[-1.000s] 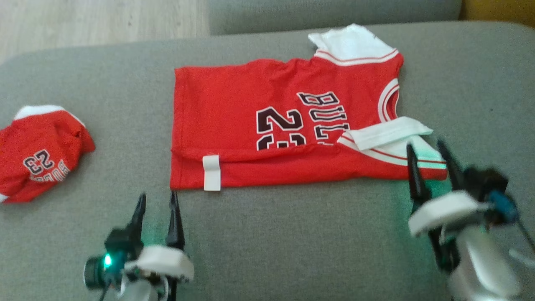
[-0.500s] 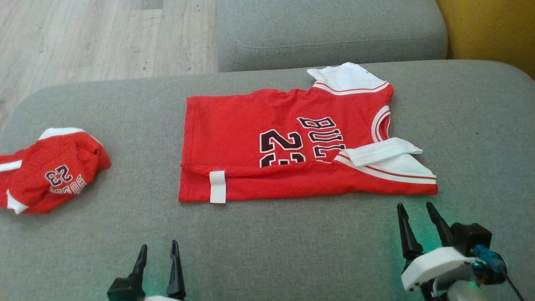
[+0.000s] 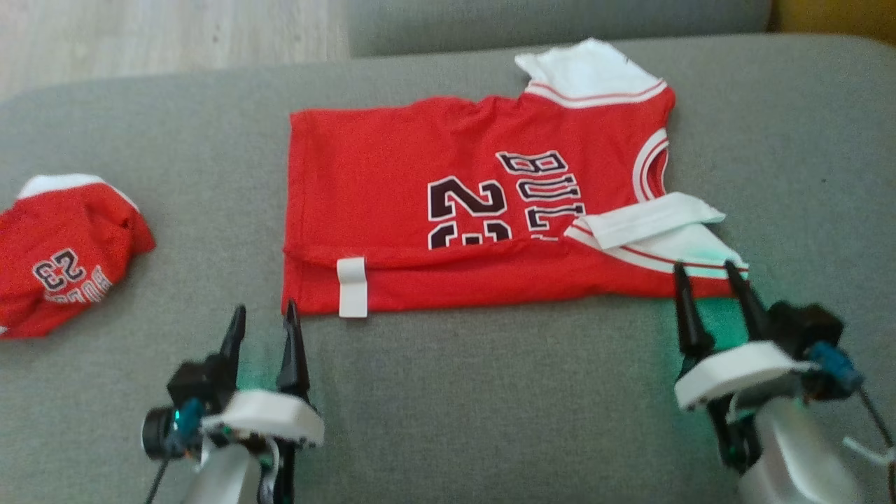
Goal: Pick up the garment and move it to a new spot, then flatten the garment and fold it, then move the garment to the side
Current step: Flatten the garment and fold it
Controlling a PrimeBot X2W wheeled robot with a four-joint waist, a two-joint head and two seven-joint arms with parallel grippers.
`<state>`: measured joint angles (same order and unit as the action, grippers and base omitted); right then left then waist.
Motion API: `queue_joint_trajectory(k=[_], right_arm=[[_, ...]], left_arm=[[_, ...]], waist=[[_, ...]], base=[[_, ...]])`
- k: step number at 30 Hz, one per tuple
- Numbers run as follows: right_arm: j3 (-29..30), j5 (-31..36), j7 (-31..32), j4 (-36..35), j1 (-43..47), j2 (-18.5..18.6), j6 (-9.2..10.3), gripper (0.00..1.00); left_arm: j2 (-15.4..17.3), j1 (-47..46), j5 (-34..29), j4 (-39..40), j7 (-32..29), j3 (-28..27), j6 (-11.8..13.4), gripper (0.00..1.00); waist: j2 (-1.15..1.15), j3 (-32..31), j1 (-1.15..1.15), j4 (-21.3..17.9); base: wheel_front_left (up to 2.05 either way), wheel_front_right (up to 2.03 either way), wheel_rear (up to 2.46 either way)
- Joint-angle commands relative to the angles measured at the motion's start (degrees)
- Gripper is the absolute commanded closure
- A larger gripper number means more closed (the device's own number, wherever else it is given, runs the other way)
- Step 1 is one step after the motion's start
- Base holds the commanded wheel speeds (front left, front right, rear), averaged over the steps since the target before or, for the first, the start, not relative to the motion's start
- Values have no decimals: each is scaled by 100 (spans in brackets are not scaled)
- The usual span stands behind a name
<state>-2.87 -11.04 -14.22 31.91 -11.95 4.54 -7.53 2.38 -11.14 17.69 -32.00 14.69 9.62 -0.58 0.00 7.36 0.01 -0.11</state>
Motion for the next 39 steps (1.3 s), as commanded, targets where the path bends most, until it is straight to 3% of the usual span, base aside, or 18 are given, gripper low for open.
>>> queue_joint_trajectory(k=[1, 13, 14, 15, 16, 17, 22, 23, 24, 25, 33, 39], right_arm=[[-20, -56, -77, -173, -268, 81, 4, 0], [422, 17, -77, -68, -611, 82, 4, 0], [449, 17, -77, -49, -602, 81, 4, 0], [473, -3, -77, -28, -595, 74, 4, 0], [467, -27, -78, -3, -589, 68, 4, 0], [459, -39, -78, 24, -590, 67, 4, 0], [423, -197, -78, 508, -748, 52, 4, 0], [379, -243, -78, 652, -790, 49, 4, 5], [330, -302, -78, 765, -837, 50, 4, 56], [289, -379, -78, 837, -882, 57, 4, 100], [232, -869, -78, 628, -999, 274, 4, 100], [191, -1084, -78, 286, -1467, 570, 4, 100]], left_arm=[[50, -316, 46, 6, 30, -187, -33, 0], [50, -1130, 354, -1460, 30, 218, -276, 3], [50, -1158, 416, -1578, 30, 295, -301, 18], [50, -1188, 464, -1672, 30, 366, -316, 54], [50, -1213, 516, -1749, 30, 434, -333, 84], [50, -1239, 575, -1810, 30, 486, -344, 100], [50, -1368, 726, -1937, 30, 674, -337, 100], [50, -1383, 738, -1940, 30, 705, -331, 100], [50, -1393, 752, -1935, 30, 731, -330, 100], [50, -1400, 768, -1912, 30, 742, -328, 100], [50, -1295, 655, -1268, 30, 511, -251, 100], [69, -1548, 250, -705, 30, 53, -349, 100]], waist=[[0, 316, -1, -89], [0, 849, -1, -259], [0, 860, -1, -265], [0, 871, -1, -268], [0, 881, -1, -270], [0, 899, -1, -274], [0, 1003, -1, -253], [0, 1016, -1, -242], [0, 1028, -1, -231], [0, 1035, -1, -218], [0, 840, -1, -143], [0, 367, -1, -110]], base=[[0, 0, 0], [0, 0, 0], [0, 0, 0], [0, 0, 0], [0, 0, 0], [0, 0, 0], [0, 0, 0], [0, 0, 0], [0, 0, 0], [0, 0, 0], [0, 0, 0], [0, 0, 0]])
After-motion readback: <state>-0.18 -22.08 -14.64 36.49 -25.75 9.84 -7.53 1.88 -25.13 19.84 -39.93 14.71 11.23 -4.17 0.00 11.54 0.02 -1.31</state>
